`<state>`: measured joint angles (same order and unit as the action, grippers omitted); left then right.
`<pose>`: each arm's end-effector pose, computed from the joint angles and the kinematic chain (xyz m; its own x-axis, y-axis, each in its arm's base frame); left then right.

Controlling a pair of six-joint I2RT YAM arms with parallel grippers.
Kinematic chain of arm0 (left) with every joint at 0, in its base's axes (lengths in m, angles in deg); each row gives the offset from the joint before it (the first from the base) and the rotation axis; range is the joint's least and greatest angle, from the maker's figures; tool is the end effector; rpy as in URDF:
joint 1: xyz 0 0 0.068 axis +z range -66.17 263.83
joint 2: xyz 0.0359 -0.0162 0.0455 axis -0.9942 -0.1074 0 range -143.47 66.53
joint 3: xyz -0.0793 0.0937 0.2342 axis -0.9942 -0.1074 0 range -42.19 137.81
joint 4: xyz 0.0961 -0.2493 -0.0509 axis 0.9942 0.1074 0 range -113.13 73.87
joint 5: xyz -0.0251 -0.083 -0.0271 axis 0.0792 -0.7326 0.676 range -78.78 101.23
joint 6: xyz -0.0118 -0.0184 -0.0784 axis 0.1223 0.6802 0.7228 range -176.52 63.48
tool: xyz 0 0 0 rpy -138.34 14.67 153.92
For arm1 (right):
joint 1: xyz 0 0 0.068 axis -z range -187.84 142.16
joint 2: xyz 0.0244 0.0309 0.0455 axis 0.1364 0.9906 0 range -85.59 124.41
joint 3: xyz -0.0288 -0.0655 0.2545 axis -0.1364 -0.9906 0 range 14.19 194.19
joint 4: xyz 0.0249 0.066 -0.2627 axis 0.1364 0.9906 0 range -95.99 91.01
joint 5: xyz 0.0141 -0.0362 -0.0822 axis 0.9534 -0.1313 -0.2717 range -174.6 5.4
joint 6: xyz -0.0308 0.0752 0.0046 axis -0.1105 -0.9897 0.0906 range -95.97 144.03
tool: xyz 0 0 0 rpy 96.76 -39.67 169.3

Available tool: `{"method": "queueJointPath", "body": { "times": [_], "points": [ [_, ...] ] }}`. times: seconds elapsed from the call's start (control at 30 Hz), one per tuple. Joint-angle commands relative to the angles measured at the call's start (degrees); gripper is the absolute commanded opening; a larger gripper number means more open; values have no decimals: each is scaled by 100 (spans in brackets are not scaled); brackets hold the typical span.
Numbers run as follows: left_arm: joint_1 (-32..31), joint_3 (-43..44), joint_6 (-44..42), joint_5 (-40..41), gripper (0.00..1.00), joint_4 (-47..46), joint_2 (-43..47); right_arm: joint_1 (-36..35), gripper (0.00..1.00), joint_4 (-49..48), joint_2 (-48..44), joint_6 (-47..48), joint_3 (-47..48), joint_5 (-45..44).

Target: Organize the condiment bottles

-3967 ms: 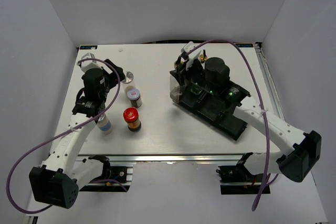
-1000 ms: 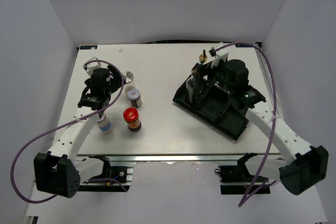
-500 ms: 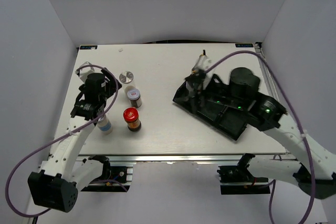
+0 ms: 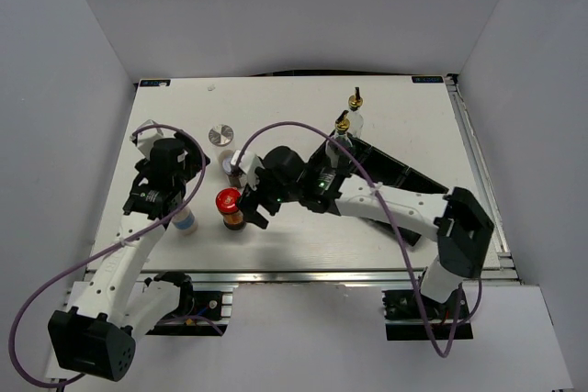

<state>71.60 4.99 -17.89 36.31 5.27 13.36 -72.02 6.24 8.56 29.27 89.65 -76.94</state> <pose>0.2427 -0.0219 0.2730 -0.3375 -0.5054 -0.7941 -0.4618 0.8240 -0.3282 0.1762 0.3857 0.2689 -0.1369 -0.4905 -0.8606 -0.9584 0.2852 -0.0101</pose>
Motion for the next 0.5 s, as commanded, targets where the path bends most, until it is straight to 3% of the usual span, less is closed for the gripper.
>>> {"method": "queueJointPath", "body": {
  "times": [0.0, 0.47],
  "points": [
    [-16, -129, 39, 111, 98, -449, -18, -121, 89, -1046, 243, -120, 197, -273],
    [-16, 143, -137, 515, 98, -678, -396, -314, 90, -1319, 1870, -163, 1348, -1231]
  ]
}}
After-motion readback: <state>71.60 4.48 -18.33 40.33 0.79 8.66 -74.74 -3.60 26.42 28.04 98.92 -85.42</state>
